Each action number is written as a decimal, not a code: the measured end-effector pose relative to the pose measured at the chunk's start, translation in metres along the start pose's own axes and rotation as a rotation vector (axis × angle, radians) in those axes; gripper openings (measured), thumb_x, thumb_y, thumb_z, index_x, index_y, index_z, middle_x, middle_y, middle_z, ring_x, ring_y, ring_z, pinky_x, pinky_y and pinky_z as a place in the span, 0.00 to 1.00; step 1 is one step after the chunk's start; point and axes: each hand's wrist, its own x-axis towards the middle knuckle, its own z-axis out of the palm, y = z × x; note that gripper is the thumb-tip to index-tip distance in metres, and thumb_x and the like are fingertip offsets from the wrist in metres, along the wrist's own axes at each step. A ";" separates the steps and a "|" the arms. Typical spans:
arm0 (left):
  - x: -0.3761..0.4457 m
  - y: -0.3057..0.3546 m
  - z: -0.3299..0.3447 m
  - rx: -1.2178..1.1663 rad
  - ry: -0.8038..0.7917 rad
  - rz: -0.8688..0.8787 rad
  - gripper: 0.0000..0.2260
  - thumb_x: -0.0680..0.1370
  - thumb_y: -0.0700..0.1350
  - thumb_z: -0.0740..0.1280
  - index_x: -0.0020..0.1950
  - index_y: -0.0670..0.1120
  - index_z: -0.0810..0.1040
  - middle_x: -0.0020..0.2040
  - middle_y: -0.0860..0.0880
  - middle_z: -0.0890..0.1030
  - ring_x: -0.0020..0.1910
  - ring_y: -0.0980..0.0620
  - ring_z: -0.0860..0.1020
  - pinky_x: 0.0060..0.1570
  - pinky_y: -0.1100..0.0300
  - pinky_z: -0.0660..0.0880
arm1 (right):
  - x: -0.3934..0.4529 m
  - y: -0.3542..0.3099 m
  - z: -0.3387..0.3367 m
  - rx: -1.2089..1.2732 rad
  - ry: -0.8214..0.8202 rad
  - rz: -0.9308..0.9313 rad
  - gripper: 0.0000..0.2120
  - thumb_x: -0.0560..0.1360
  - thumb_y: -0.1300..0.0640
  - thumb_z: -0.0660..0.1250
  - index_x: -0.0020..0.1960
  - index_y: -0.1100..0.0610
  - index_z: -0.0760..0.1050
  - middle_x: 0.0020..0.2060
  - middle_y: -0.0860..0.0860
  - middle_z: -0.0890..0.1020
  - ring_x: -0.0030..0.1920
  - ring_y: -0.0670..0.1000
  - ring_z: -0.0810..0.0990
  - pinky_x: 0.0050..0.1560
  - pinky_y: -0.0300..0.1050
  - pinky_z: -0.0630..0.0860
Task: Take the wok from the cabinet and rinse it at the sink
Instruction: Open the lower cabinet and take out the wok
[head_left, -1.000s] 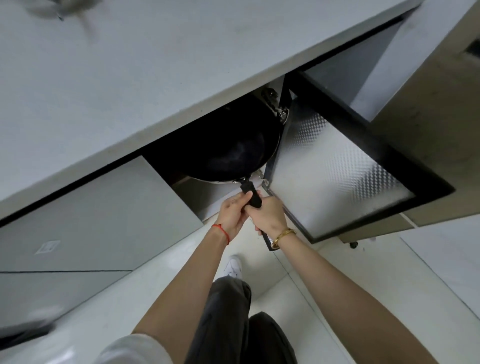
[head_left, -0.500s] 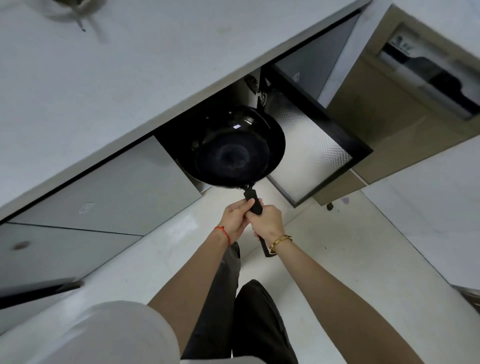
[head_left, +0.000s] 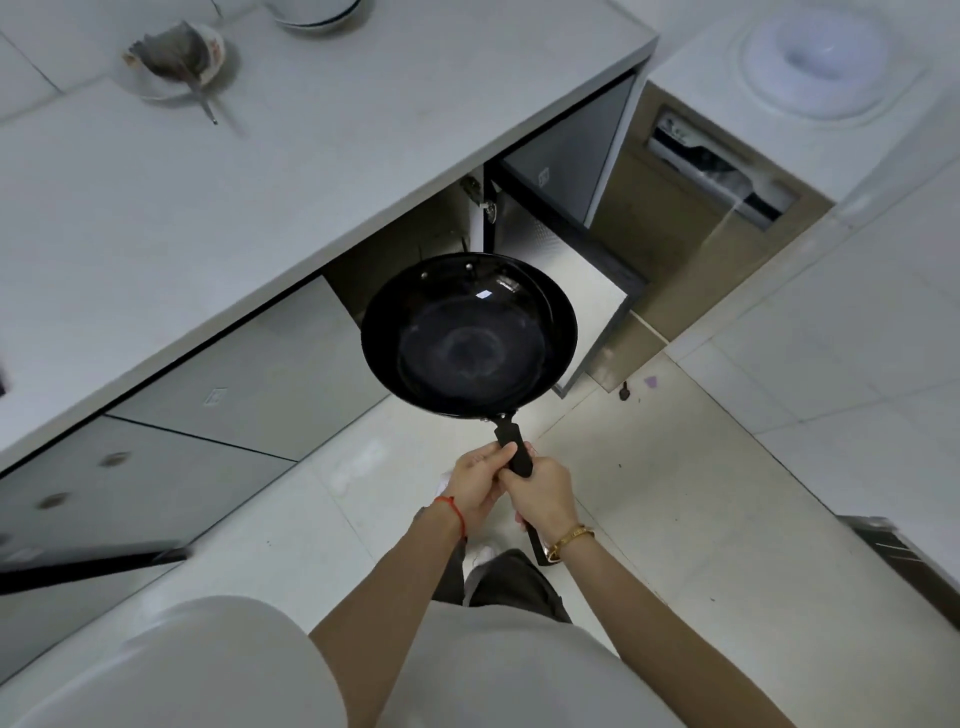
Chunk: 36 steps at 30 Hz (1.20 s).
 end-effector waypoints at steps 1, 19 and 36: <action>-0.008 -0.001 0.002 0.002 -0.005 0.000 0.15 0.81 0.39 0.63 0.62 0.30 0.76 0.55 0.39 0.82 0.52 0.51 0.82 0.54 0.61 0.79 | -0.008 0.001 -0.001 -0.004 0.008 -0.012 0.08 0.75 0.57 0.67 0.42 0.61 0.79 0.26 0.53 0.77 0.23 0.51 0.75 0.22 0.40 0.72; -0.090 0.028 -0.010 0.042 -0.127 0.079 0.13 0.80 0.36 0.63 0.61 0.29 0.76 0.53 0.38 0.81 0.51 0.49 0.81 0.54 0.60 0.78 | -0.087 -0.025 0.015 0.009 0.102 -0.122 0.13 0.75 0.55 0.67 0.36 0.63 0.75 0.21 0.53 0.74 0.23 0.54 0.75 0.27 0.51 0.76; -0.132 0.061 -0.066 0.032 -0.104 0.240 0.13 0.80 0.37 0.64 0.60 0.29 0.77 0.54 0.37 0.81 0.54 0.47 0.81 0.55 0.60 0.77 | -0.116 -0.069 0.065 0.001 0.027 -0.233 0.15 0.77 0.53 0.66 0.36 0.62 0.76 0.22 0.54 0.75 0.21 0.52 0.75 0.20 0.40 0.70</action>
